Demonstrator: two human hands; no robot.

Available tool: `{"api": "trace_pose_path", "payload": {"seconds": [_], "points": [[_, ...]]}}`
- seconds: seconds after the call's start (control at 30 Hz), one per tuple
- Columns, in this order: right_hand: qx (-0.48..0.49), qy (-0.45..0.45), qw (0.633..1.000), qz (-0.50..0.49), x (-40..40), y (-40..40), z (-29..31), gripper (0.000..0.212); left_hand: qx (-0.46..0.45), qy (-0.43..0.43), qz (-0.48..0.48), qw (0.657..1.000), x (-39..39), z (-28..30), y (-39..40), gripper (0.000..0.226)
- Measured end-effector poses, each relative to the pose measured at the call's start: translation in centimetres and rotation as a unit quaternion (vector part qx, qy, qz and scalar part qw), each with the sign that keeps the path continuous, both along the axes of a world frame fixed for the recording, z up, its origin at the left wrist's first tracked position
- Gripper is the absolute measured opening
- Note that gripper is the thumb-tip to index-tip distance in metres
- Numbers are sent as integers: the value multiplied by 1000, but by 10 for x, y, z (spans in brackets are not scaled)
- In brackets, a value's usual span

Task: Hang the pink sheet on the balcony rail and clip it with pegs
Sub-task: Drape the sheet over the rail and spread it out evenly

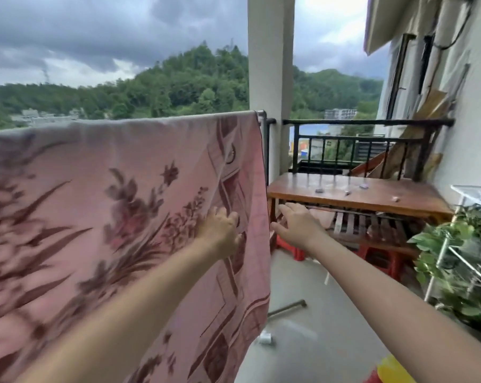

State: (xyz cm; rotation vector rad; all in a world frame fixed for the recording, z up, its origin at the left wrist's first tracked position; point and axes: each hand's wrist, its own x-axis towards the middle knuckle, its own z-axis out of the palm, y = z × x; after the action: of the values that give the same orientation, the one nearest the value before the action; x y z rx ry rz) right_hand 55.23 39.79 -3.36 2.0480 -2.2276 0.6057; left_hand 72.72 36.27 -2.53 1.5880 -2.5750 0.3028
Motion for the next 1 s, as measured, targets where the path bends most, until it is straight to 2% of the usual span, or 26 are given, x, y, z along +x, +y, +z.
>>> {"api": "trace_pose_path", "payload": {"seconds": [0.23, 0.37, 0.47, 0.63, 0.73, 0.83, 0.9, 1.0], "points": [[-33, -30, 997, 70, -107, -172, 58, 42, -191, 58, 14, 980, -93, 66, -153, 39], [-112, -53, 985, 121, -137, -263, 96, 38, -305, 14, 45, 951, -122, 106, -222, 35], [-169, -61, 969, 168, -149, -339, 121, 28, -303, -13, 84, 949, -143, 130, -274, 35], [-220, -35, 937, 270, -165, -453, 163, 38, -316, -24, 136, 939, -174, 157, -350, 30], [-121, -43, 927, 353, -176, -509, 188, 46, -257, -35, 152, 954, -189, 173, -381, 25], [13, -18, 899, 438, -188, -547, 209, 50, -191, -71, 168, 964, -198, 187, -398, 36], [50, -21, 876, 480, -193, -564, 219, 54, -166, -78, 186, 965, -201, 190, -406, 39], [87, -35, 823, 561, -189, -589, 228, 48, -145, -43, 208, 966, -206, 194, -418, 45]]}}
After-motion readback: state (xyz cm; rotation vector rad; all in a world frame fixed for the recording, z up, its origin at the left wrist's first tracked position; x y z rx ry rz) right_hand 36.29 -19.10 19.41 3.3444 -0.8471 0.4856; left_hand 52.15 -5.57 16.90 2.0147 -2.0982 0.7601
